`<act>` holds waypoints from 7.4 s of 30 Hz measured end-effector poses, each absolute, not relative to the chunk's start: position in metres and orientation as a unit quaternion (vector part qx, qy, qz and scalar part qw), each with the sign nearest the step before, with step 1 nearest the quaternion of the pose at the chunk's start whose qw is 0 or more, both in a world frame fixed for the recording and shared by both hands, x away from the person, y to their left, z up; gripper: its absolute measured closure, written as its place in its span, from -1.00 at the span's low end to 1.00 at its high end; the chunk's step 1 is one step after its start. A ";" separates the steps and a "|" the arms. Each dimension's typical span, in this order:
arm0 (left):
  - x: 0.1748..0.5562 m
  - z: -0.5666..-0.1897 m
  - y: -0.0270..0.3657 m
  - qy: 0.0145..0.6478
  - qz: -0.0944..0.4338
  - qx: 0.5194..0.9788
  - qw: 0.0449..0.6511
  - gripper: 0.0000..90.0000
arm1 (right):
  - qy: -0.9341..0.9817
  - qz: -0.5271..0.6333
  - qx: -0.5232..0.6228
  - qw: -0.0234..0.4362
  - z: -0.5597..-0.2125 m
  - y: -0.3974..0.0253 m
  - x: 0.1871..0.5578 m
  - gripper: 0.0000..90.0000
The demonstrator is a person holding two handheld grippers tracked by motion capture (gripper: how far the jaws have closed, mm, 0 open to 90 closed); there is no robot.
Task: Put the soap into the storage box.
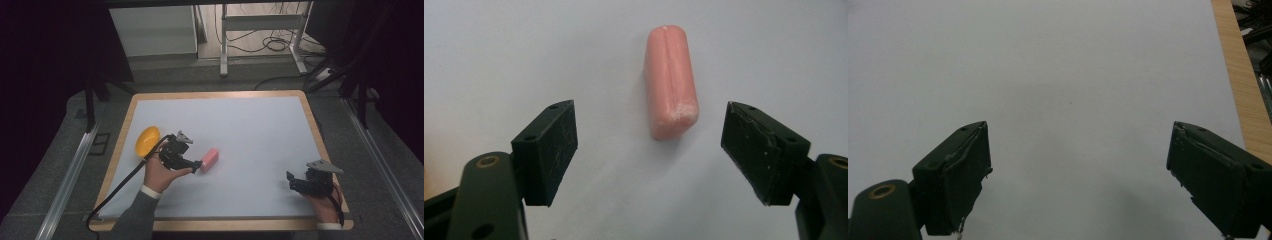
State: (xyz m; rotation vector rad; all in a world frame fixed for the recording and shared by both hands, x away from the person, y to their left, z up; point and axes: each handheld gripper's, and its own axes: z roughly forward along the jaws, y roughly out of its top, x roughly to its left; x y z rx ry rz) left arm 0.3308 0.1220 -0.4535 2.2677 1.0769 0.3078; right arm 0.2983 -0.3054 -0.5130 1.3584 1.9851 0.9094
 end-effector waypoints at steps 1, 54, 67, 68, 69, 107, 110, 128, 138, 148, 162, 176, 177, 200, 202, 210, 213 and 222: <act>0.332 -0.454 0.120 0.404 0.118 0.858 0.296 -0.49 | 0.741 0.340 0.507 0.281 -0.513 -0.305 0.298 -0.77; 0.373 -0.482 0.063 0.397 0.085 0.879 0.250 -0.26 | 0.743 0.330 0.510 0.282 -0.516 -0.308 0.300 -0.77; 0.378 -0.496 0.060 0.402 0.066 0.882 0.237 0.05 | 0.743 0.330 0.509 0.283 -0.516 -0.308 0.300 -0.77; 0.378 -0.497 0.060 0.402 0.064 0.882 0.237 0.09 | 0.743 0.330 0.509 0.283 -0.516 -0.308 0.300 -0.77; 0.378 -0.498 0.060 0.403 0.062 0.882 0.237 0.13 | 0.743 0.329 0.510 0.283 -0.516 -0.308 0.299 -0.77; 0.361 -0.456 0.096 0.392 0.091 0.866 0.298 0.34 | 0.741 0.328 0.511 0.286 -0.515 -0.309 0.299 -0.77; 0.360 -0.455 0.098 0.390 0.091 0.866 0.298 0.34 | 0.740 0.328 0.512 0.287 -0.515 -0.309 0.299 -0.77; 0.360 -0.445 0.111 0.394 0.104 0.861 0.305 0.34 | 0.740 0.328 0.513 0.287 -0.515 -0.309 0.299 -0.77; 0.360 -0.440 0.119 0.399 0.109 0.858 0.306 0.34 | 0.738 0.329 0.514 0.287 -0.514 -0.309 0.299 -0.77; 0.361 -0.436 0.127 0.406 0.119 0.849 0.315 0.34 | 0.739 0.328 0.513 0.288 -0.515 -0.309 0.299 -0.77; 0.361 -0.436 0.142 0.417 0.126 0.842 0.319 0.34 | 0.741 0.326 0.513 0.287 -0.516 -0.309 0.299 -0.77; 0.362 -0.438 0.154 0.431 0.127 0.835 0.317 0.34 | 0.742 0.324 0.512 0.287 -0.516 -0.309 0.300 -0.77; 0.362 -0.438 0.155 0.432 0.126 0.835 0.317 0.34 | 0.742 0.324 0.512 0.287 -0.517 -0.309 0.300 -0.77; 0.363 -0.439 0.171 0.448 0.131 0.828 0.311 0.34 | 0.743 0.322 0.511 0.288 -0.517 -0.308 0.300 -0.77; 0.364 -0.439 0.173 0.449 0.132 0.827 0.310 0.34 | 0.743 0.322 0.512 0.288 -0.517 -0.308 0.300 -0.77; 0.364 -0.439 0.179 0.455 0.137 0.824 0.309 0.34 | 0.743 0.321 0.511 0.288 -0.517 -0.308 0.300 -0.77; 0.365 -0.439 0.181 0.459 0.137 0.823 0.307 0.34 | 0.744 0.321 0.511 0.288 -0.517 -0.308 0.300 -0.77; 0.366 -0.440 0.189 0.466 0.138 0.819 0.306 0.34 | 0.744 0.320 0.511 0.287 -0.518 -0.308 0.300 -0.77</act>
